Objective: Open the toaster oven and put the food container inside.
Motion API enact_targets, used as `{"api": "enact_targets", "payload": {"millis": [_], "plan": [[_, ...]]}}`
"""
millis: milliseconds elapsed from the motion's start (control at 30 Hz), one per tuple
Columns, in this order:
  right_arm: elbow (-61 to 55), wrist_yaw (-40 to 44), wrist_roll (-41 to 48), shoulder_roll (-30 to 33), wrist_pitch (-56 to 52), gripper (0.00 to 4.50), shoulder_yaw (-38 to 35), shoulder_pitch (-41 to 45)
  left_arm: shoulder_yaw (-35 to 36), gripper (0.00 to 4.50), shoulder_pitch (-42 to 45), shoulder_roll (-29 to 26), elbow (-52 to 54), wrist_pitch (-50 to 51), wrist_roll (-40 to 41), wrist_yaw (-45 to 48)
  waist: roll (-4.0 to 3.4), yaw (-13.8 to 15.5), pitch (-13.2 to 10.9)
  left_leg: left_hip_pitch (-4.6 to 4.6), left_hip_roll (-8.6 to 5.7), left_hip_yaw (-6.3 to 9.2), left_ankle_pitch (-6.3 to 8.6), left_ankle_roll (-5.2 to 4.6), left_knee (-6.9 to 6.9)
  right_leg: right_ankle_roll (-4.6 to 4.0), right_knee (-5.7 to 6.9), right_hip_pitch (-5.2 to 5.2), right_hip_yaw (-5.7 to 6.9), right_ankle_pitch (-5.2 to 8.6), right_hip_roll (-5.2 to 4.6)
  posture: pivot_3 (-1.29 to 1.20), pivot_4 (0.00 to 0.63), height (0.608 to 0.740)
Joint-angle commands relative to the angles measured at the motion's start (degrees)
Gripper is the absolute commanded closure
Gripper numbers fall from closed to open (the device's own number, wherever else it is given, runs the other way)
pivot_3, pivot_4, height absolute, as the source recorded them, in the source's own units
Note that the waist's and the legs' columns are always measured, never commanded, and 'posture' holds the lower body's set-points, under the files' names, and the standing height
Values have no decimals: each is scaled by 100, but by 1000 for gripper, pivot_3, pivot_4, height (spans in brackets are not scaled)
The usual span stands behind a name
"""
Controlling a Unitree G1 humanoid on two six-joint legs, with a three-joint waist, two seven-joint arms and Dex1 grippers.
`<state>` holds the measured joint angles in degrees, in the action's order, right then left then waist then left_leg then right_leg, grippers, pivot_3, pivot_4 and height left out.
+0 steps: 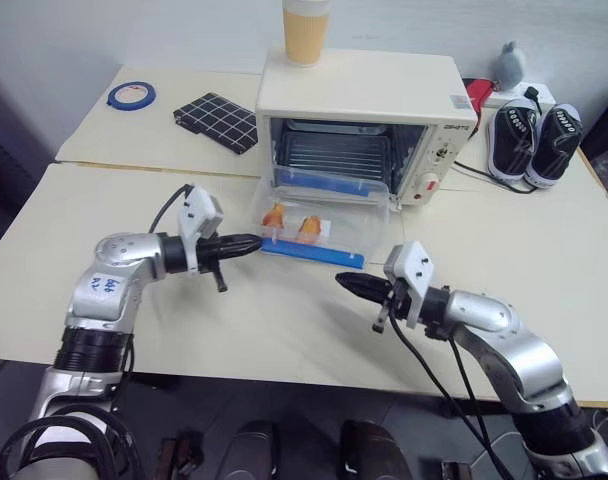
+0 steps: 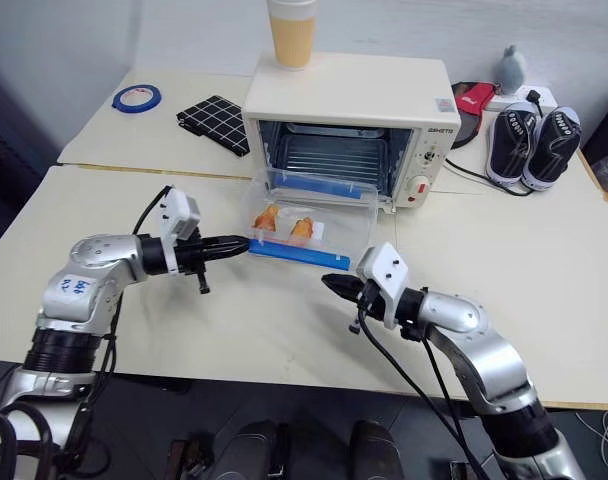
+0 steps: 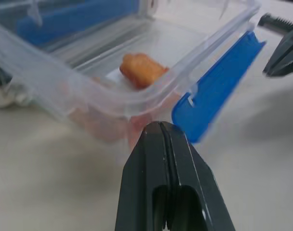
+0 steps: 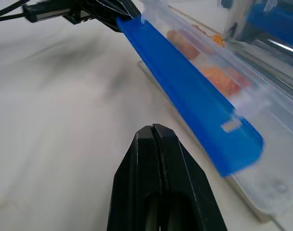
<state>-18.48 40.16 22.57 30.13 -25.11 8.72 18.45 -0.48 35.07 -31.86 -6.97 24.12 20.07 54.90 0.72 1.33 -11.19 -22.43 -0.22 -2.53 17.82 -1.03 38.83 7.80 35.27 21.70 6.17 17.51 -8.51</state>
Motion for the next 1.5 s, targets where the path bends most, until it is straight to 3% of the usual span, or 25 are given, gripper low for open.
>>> {"api": "enact_targets", "payload": {"millis": [33,333,667,1000,1200,1333,1500], "plan": [[167,28,-182,-9,147,4484,-70,229,-27,4500,153,103,-132,-188,-97,-92,0,-19,0,1,-2,-2,0,0,1,0,0,0,1,0,2,0,150,740],[2279,256,-792,5,1402,4484,-391,1349,-30,4500,901,975,-1304,-822,-596,-1022,1,-1,0,0,-1,-7,3,-3,15,0,8,-2,0,0,0,0,150,740],[4951,485,-1378,-306,2879,4484,-418,2867,144,4500,1429,1507,-2120,-1278,-724,-1602,0,-41,-1,-4,2,-27,2,-2,21,1,9,-1,8,-1,-3,0,150,740],[7375,-112,-1861,-659,4314,4484,-552,4187,484,4500,2172,1816,-3518,-2146,-1043,-2857,0,-162,-1,-11,8,-24,2,-2,17,3,4,-1,22,-1,-6,0,150,740],[7693,-71,-1929,-744,4581,4484,-646,4288,742,4500,2328,1828,-3971,-2503,-979,-3254,0,-236,-1,-9,11,-10,1,1,11,3,5,1,31,-1,-5,0,150,740],[6980,739,-1533,-565,4213,4484,-787,3859,604,4500,1669,1543,-2849,-1927,-673,-2224,-1,-291,-1,-10,11,-15,1,1,7,3,4,1,34,-1,-6,0,150,740],[5195,1500,-891,13,3038,4484,-1084,2893,646,4500,561,795,-1059,-980,-326,-1520,-14,-291,-9,-10,18,8,1,1,-2,3,6,6,30,-1,-7,0,150,740]]}}
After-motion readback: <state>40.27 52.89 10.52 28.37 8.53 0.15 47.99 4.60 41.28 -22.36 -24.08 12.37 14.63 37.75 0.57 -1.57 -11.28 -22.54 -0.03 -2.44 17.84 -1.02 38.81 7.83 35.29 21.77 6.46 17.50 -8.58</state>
